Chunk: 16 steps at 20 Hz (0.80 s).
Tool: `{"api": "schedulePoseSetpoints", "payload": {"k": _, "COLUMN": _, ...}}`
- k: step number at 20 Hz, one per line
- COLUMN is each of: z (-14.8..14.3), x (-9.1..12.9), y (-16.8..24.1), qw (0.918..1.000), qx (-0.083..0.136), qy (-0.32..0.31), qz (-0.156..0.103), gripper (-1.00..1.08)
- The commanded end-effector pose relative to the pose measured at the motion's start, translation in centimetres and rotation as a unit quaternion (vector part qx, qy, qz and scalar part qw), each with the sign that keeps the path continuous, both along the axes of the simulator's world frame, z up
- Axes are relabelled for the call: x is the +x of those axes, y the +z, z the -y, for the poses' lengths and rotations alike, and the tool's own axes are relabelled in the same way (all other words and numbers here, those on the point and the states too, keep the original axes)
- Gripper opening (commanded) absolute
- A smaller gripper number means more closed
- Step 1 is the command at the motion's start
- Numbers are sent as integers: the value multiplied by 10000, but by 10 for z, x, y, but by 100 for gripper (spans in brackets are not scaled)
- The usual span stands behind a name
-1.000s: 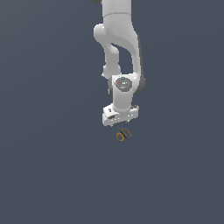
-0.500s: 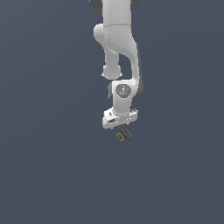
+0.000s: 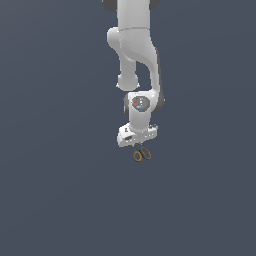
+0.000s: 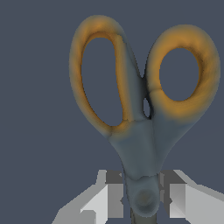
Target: Pick up the object and move it to a goal position.
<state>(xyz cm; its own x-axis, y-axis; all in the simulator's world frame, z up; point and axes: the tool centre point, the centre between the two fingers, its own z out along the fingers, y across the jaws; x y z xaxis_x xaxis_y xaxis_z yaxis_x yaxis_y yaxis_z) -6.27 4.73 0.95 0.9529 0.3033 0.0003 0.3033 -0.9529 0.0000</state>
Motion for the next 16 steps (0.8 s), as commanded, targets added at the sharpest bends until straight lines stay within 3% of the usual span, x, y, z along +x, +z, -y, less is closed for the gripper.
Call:
{"api": "schedulePoseSetpoints", "payload": {"k": 1, "z": 0, "x": 0, "y": 0, "qw": 10000, "qx": 1, "qy": 4, "qz": 4, "gripper": -100}}
{"api": "schedulePoseSetpoints", "payload": {"k": 8, "z": -8, "x": -7, "y": 9, "qw": 10000, "qx": 1, "qy": 4, "qz": 4, "gripper": -100}}
{"api": "schedulePoseSetpoints", "payload": {"k": 16, "z": -34, "x": -31, "y": 41, "qw": 10000, "qx": -2, "qy": 2, "qz": 3, "gripper": -100}}
